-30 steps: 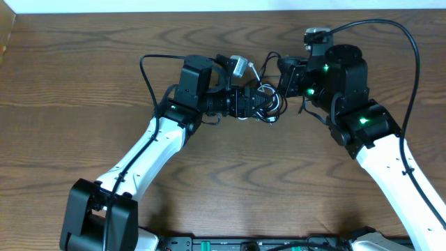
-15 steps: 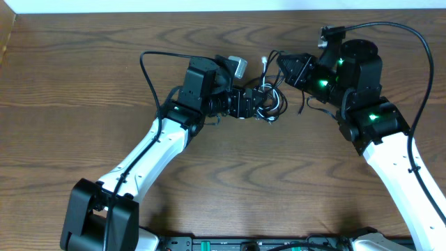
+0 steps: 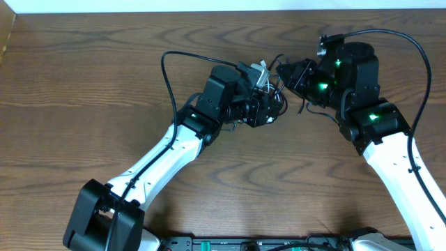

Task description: Untangle cables

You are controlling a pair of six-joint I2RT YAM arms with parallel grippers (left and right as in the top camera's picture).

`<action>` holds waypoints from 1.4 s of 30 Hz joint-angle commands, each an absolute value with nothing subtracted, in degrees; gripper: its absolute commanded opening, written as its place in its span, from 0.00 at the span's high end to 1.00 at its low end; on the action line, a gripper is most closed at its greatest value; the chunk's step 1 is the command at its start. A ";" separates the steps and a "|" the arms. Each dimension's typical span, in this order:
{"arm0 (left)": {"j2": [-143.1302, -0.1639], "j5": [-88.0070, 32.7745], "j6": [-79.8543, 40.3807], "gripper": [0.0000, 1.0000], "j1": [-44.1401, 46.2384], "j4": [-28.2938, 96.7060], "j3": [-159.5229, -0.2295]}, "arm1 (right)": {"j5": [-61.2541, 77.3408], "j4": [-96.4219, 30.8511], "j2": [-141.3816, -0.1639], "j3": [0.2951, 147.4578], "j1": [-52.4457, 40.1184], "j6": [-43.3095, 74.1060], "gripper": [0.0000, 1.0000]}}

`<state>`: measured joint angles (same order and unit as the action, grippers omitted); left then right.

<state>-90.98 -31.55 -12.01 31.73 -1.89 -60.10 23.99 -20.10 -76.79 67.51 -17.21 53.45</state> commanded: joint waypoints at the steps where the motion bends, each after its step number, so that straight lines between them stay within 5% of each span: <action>1: -90.98 -30.33 -11.14 0.76 31.83 -2.02 -60.12 | 23.03 -20.62 -76.18 68.64 -16.95 53.10 0.99; 3: -90.98 -29.54 -11.14 0.92 31.83 0.27 -60.12 | 22.98 -20.62 -76.18 68.64 -16.91 53.08 0.99; 17: -86.11 -19.86 -7.29 0.93 25.08 23.46 -60.12 | -5.10 -35.90 -76.18 68.64 -12.75 35.66 0.99; 29: -77.30 -19.84 -7.55 0.93 19.35 31.03 -60.14 | -10.98 -47.75 -76.18 68.64 -11.55 23.24 0.83; 32: -72.55 -19.79 -8.03 0.93 14.92 29.74 -60.90 | -11.68 -49.58 -76.18 68.55 -11.55 22.59 0.63; 37: -67.88 -19.81 -8.40 0.93 9.67 29.12 -60.90 | -10.09 -51.64 -76.27 68.47 -11.55 22.59 0.57; 42: -68.20 -15.86 -8.40 0.93 9.17 31.68 -60.88 | -2.79 -51.68 -78.91 68.40 -11.57 21.32 0.41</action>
<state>-68.05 -19.81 -8.71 9.41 29.82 -60.05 -8.01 -51.62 -76.95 67.79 -11.75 22.90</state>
